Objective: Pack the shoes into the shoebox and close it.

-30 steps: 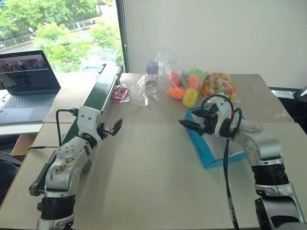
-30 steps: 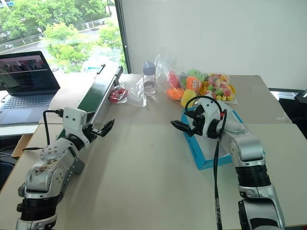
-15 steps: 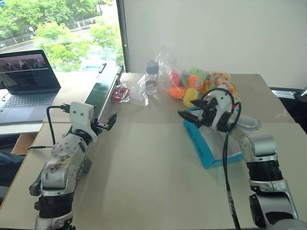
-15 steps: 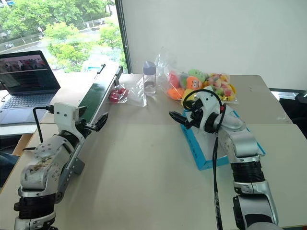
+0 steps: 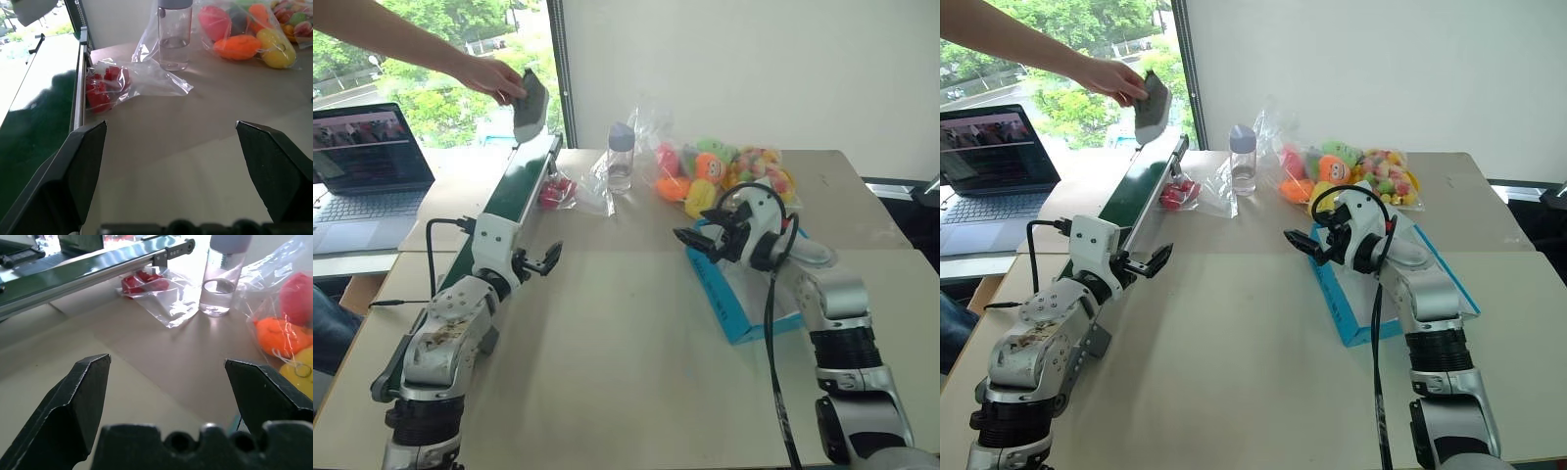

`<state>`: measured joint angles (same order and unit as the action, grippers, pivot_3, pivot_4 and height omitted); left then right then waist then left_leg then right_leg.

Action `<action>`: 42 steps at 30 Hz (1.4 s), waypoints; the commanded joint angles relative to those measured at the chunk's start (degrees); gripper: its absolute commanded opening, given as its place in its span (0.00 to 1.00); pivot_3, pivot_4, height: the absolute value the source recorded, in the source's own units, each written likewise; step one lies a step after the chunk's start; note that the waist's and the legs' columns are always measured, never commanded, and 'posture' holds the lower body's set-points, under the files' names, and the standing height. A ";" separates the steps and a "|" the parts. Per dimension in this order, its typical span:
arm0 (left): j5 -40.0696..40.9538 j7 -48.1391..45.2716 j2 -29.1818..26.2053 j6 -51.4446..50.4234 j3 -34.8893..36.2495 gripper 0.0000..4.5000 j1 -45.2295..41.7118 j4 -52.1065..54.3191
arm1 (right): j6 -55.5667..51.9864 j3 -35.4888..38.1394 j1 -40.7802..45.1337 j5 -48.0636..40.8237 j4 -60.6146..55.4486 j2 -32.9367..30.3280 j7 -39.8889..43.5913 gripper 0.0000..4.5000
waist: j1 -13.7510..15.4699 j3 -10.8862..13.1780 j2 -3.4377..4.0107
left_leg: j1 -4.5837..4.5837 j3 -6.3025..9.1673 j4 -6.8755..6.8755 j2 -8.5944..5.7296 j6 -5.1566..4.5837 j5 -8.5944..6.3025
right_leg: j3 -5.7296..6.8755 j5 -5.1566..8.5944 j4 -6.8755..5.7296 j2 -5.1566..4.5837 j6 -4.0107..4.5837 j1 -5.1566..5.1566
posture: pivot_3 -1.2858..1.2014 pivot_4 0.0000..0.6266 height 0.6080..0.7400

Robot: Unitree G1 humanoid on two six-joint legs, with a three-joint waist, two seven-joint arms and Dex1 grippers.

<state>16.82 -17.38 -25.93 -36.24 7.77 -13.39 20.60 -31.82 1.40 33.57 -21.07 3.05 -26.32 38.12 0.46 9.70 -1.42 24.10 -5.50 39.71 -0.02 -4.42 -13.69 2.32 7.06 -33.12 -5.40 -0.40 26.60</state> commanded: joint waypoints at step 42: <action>-2.23 14.83 4.04 -2.32 11.95 1.00 -15.49 -14.47 | 1.41 -6.55 6.46 0.62 -1.67 -0.68 11.27 0.99 | 0.23 0.01 -0.03 | 0.22 0.05 0.03 -0.05 0.00 0.01 | 0.13 -0.46 0.01 -0.02 0.05 0.12 | 0.52 0.24 1.00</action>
<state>14.80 -2.64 -21.16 -39.89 19.95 -26.71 6.59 -30.73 -6.03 38.56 -20.44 2.81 -26.69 49.37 0.69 9.71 -1.45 24.31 -5.45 39.75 -0.07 -4.43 -13.68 2.45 6.59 -33.11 -5.42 -0.35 26.71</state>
